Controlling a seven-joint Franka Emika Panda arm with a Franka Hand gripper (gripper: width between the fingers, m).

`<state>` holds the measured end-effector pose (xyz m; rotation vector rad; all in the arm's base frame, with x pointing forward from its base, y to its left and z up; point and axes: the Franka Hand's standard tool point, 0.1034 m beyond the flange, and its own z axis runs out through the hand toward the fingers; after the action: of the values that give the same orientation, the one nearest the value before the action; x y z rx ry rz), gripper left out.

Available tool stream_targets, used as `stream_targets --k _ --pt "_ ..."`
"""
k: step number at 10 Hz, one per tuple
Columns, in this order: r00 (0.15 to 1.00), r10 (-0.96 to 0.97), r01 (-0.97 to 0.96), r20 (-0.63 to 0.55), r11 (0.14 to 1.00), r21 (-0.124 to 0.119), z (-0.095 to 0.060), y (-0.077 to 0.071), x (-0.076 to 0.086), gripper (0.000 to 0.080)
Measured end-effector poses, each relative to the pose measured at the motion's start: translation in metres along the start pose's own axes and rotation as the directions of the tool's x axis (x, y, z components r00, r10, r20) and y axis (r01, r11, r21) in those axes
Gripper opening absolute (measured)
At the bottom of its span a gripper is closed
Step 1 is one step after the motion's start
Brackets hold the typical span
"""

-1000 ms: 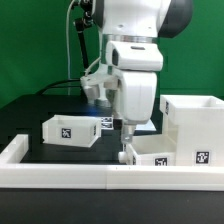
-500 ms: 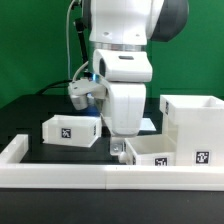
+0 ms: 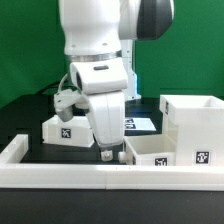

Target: Assemble drawer

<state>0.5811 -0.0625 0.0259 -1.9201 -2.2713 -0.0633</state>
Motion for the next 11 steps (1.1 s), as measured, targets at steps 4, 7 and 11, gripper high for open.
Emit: stream_targets --k 4,7,11 --pt "0.999 0.022 -0.022 -0.026 1.000 0.001 0.006 0.006 0.027 0.0649" --pt "0.996 0.088 -0.089 -0.031 0.996 -0.006 0.004 0.011 0.034 0.0649" --pt "0.992 0.120 -0.121 -0.033 0.993 -0.004 0.007 0.010 0.039 0.0649"
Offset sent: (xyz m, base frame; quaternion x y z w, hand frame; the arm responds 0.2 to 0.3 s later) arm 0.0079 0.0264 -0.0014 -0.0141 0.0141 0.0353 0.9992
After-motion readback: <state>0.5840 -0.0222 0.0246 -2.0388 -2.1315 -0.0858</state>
